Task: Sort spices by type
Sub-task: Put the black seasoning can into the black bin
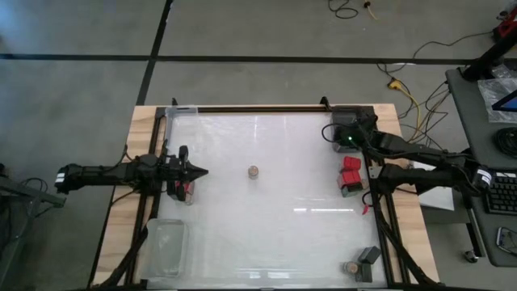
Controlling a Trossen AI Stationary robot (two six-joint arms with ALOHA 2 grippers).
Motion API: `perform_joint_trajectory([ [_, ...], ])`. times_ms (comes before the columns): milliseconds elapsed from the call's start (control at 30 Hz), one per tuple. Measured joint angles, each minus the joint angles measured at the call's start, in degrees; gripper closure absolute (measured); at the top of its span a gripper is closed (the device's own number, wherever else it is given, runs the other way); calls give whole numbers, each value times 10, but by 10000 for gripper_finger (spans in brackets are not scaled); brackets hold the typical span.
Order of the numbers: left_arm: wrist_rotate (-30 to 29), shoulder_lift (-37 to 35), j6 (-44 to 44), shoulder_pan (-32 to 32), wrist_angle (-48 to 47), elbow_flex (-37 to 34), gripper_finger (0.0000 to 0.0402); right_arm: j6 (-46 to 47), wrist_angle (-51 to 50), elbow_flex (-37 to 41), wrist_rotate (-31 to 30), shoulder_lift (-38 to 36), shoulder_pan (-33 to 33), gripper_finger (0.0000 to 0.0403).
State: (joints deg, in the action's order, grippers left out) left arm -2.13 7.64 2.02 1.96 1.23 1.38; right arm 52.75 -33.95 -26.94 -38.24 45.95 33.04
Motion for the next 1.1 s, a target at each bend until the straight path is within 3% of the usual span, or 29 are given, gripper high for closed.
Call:
perform_joint_trajectory([
  [433,0,0,0,0,0,0,401,-63,37,1,27,0,0,266],
  [1100,0,0,0,0,0,0,401,-26,38,35,41,0,23,266],
])
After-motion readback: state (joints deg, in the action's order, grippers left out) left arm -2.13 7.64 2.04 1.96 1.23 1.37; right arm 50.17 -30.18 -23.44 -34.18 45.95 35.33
